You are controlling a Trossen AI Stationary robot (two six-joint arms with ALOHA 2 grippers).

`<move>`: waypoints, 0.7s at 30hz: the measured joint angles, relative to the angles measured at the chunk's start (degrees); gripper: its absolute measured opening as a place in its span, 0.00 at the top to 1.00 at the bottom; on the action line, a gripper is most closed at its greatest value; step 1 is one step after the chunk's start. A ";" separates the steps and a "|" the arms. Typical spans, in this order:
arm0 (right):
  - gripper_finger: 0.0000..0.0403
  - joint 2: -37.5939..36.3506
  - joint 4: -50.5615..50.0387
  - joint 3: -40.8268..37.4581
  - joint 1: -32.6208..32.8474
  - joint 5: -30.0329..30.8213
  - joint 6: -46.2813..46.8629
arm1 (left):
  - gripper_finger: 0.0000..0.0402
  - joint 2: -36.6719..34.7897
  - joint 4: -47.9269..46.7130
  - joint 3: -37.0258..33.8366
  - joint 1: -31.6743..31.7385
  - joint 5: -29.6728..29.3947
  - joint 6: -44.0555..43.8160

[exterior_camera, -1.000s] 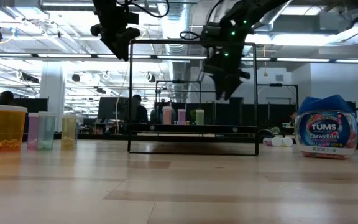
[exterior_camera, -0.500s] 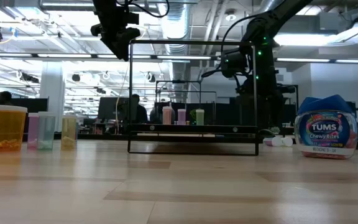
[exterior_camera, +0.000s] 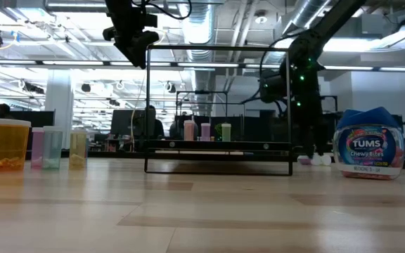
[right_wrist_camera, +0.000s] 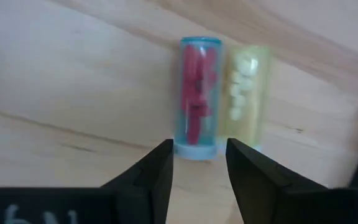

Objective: Pick and place medicine bottles onto shelf by color
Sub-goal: Put the blue pill bottle on the shelf

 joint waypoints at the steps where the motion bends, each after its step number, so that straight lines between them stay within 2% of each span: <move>1: 0.59 -0.07 0.81 -0.58 -0.30 -0.07 0.13 | 0.63 0.00 0.00 0.00 0.00 0.00 0.00; 14: 0.63 -0.03 9.17 -2.78 -2.10 -0.81 -0.99 | 0.63 0.00 0.00 0.00 0.00 0.00 0.00; 21: 0.67 -0.03 9.77 -2.78 -1.01 -0.96 -1.77 | 0.63 0.00 0.00 0.00 0.00 0.00 0.00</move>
